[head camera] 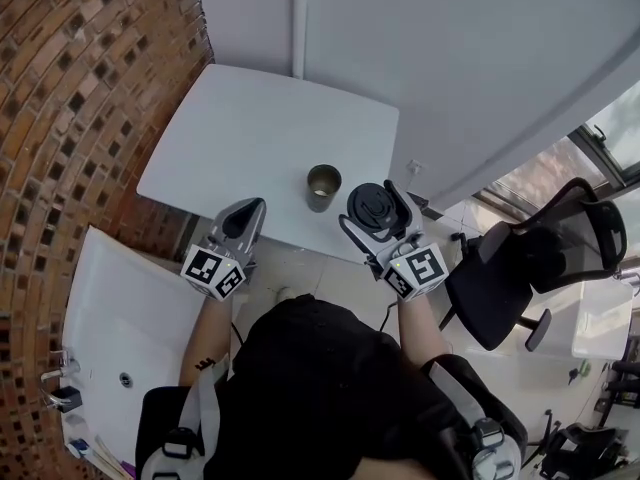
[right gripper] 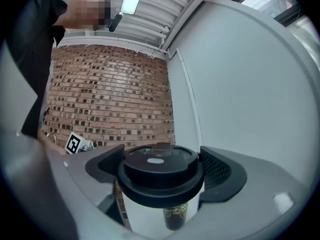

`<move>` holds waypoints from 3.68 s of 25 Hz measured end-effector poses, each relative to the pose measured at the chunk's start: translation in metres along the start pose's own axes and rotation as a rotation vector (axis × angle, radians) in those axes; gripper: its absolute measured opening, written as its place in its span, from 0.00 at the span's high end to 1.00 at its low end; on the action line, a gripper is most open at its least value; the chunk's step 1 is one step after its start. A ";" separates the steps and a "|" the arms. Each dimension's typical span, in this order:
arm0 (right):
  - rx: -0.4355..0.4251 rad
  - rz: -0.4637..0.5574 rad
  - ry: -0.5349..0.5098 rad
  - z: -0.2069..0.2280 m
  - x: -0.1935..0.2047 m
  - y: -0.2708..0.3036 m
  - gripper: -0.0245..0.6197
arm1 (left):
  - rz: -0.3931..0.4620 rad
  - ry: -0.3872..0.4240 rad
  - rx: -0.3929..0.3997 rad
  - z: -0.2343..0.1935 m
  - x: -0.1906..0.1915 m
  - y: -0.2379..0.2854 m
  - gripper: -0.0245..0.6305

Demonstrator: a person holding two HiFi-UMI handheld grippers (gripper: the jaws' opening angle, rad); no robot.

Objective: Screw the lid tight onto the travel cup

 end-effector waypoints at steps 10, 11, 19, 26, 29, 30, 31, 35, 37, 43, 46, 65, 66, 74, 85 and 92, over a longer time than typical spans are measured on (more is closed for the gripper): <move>0.027 -0.048 0.019 0.004 0.021 0.036 0.23 | -0.039 0.002 0.033 -0.035 0.009 0.013 0.96; 0.026 -0.057 0.021 0.004 0.023 0.038 0.23 | -0.045 0.004 0.036 -0.035 0.011 0.015 0.96; 0.002 -0.138 0.025 0.023 0.043 0.042 0.23 | -0.139 -0.011 0.063 -0.019 0.048 0.035 0.96; -0.013 -0.165 0.053 0.049 0.051 0.036 0.23 | -0.224 0.002 0.076 -0.006 0.093 0.058 0.96; -0.015 -0.181 0.069 0.058 0.058 0.032 0.23 | -0.256 0.023 0.075 0.000 0.110 0.070 0.93; -0.014 -0.186 0.073 0.061 0.061 0.032 0.23 | -0.269 0.029 0.082 0.002 0.116 0.074 0.90; -0.011 -0.189 0.077 0.063 0.062 0.031 0.23 | -0.283 0.036 0.092 0.004 0.122 0.077 0.87; -0.003 -0.198 0.073 0.069 0.063 0.025 0.23 | -0.347 0.029 0.142 0.011 0.151 0.088 0.64; -0.001 -0.205 0.069 0.072 0.063 0.020 0.23 | -0.379 0.014 0.163 0.015 0.166 0.095 0.43; 0.023 -0.232 0.064 0.080 0.068 0.010 0.23 | -0.436 0.061 0.248 0.023 0.196 0.122 0.36; 0.019 -0.235 0.050 0.083 0.068 0.011 0.23 | -0.432 0.083 0.271 0.020 0.202 0.134 0.36; -0.099 -0.247 -0.007 0.079 0.068 0.060 0.23 | -0.404 0.079 0.335 0.023 0.219 0.148 0.46; -0.105 -0.246 -0.014 0.080 0.068 0.063 0.23 | -0.403 0.082 0.335 0.023 0.219 0.148 0.46; -0.188 -0.210 -0.035 0.070 0.081 0.104 0.23 | -0.402 0.080 0.337 0.026 0.219 0.149 0.46; -0.266 -0.211 -0.036 0.057 0.104 0.128 0.23 | -0.401 0.074 0.354 0.024 0.219 0.148 0.46; -0.285 -0.194 -0.054 0.054 0.110 0.128 0.23 | -0.398 0.078 0.346 0.025 0.219 0.147 0.46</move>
Point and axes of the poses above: the fingertips, and each gripper's own axes: y forward along the fingers, z to its right, x out of its underside, the point moved 8 cm from there along -y, backward along the fingers, and after that the axes turned 10 degrees about y, right-handed, at the moved point
